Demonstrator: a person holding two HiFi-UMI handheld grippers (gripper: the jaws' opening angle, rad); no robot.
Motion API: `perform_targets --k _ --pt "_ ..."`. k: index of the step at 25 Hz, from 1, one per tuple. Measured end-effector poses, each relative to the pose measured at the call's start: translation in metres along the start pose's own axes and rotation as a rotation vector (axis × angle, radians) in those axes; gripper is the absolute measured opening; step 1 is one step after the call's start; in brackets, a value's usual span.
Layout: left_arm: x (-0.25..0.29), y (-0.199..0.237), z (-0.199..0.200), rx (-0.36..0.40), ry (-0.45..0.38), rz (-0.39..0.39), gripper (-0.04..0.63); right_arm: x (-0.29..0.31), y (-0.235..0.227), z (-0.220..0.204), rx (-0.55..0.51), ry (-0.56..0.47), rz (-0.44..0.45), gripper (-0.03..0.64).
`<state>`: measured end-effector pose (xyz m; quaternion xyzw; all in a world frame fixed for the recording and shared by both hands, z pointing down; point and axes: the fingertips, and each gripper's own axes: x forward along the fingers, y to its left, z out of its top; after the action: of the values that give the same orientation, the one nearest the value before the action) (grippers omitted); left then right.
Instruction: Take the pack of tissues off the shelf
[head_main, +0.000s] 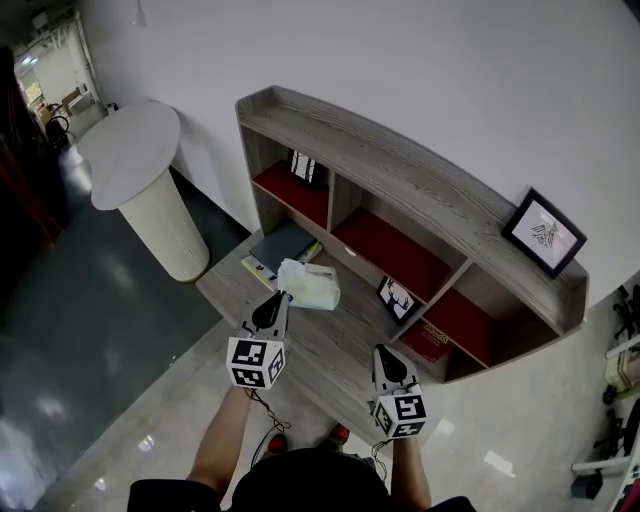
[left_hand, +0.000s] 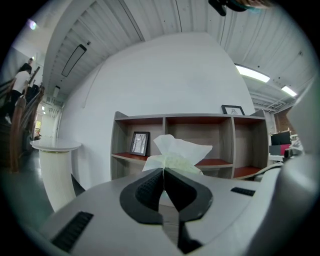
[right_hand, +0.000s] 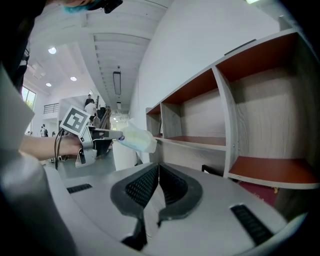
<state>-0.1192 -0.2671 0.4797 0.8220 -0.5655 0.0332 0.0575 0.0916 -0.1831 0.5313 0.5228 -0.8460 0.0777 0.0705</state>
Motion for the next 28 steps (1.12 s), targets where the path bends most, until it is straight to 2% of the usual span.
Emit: perform_targets --k 5,13,28 --pt "-0.009 0.013 -0.026 -0.041 0.037 0.008 0.012 0.008 0.012 -0.008 -0.003 0.028 0.017 0.029" --pt "-0.012 0.016 -0.072 -0.063 0.109 0.007 0.012 0.016 0.024 -0.026 0.018 0.08 0.027 0.029" --pt "-0.018 -0.009 -0.16 -0.079 0.246 -0.049 0.012 0.024 0.03 -0.067 0.071 0.167 0.032 0.029"
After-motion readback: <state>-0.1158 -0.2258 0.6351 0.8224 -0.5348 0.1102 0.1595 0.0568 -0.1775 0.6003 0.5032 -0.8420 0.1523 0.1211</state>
